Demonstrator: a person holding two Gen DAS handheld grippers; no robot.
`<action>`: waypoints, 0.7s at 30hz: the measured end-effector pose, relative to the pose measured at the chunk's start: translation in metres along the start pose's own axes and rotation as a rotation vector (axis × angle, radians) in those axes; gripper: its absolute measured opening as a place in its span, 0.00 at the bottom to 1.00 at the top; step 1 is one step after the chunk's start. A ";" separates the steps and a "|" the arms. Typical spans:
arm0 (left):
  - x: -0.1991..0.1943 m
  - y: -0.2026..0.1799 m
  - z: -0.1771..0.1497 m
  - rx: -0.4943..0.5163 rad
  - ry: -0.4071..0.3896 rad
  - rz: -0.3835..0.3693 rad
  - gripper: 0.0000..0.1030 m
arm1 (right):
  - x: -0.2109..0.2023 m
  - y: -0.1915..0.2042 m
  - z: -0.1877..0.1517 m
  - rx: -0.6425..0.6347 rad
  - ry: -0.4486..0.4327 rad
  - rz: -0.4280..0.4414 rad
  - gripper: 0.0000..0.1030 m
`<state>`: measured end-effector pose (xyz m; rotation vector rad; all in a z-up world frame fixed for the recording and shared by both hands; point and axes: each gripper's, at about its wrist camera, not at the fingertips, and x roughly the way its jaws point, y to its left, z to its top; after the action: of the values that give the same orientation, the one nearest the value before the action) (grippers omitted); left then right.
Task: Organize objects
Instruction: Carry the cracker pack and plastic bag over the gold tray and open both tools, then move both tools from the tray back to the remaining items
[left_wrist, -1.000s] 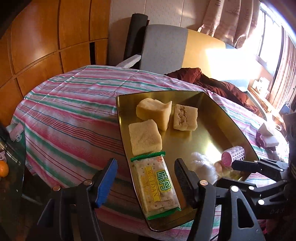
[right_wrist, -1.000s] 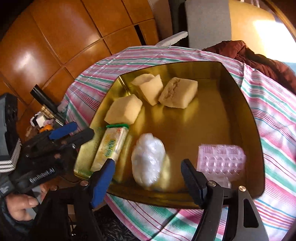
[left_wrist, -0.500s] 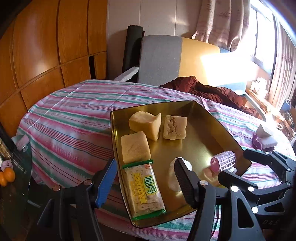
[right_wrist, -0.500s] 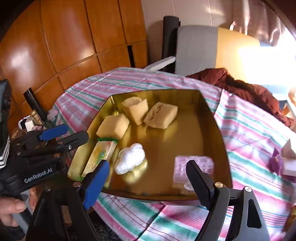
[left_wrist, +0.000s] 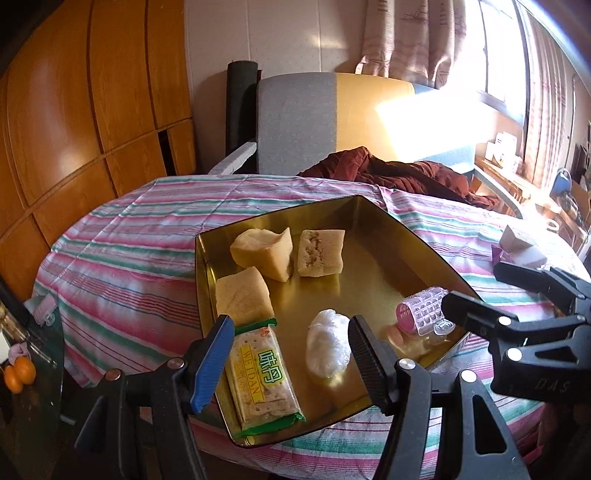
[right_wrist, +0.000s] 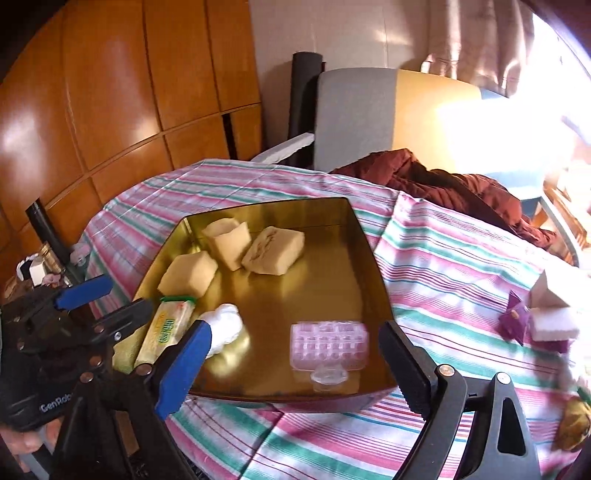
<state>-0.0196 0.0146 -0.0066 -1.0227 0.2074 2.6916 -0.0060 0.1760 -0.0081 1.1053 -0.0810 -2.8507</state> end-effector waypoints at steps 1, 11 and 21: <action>-0.002 -0.004 0.000 0.014 -0.005 0.001 0.63 | -0.001 -0.003 0.000 0.006 -0.002 -0.005 0.90; -0.009 -0.028 0.007 0.102 -0.033 -0.007 0.63 | -0.017 -0.038 0.002 0.044 -0.032 -0.101 0.91; -0.008 -0.056 0.010 0.181 -0.027 -0.036 0.63 | -0.045 -0.123 -0.001 0.161 -0.029 -0.254 0.91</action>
<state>-0.0044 0.0688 0.0036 -0.9264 0.4154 2.5968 0.0206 0.3031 0.0119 1.1818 -0.1889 -3.1335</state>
